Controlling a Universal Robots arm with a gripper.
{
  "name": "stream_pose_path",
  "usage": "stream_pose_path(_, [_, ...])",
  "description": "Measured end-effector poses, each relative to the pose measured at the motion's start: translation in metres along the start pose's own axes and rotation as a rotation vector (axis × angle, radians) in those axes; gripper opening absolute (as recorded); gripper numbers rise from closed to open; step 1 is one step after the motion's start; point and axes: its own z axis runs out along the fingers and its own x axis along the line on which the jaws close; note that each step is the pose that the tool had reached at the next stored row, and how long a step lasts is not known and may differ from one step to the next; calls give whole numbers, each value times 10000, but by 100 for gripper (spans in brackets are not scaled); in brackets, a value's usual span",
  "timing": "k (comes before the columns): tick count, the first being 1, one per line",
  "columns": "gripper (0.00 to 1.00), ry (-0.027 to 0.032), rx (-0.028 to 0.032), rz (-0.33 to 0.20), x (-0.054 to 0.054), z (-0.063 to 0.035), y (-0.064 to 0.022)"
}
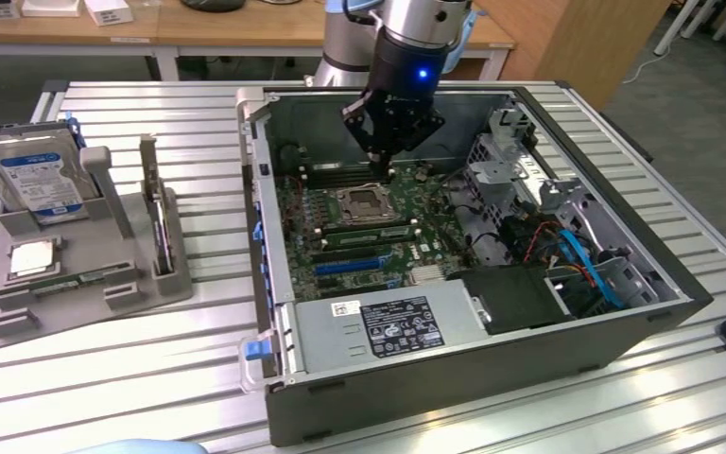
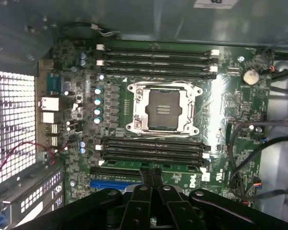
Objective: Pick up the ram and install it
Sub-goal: 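Press down the ram until it locks into place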
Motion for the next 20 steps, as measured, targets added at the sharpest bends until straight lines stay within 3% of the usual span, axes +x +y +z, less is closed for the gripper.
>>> stream_pose_path(7, [10, -15, -20, 334, 1, -2, 0])
stream_pose_path(20, [10, -17, -26, 438, 4, -53, -2])
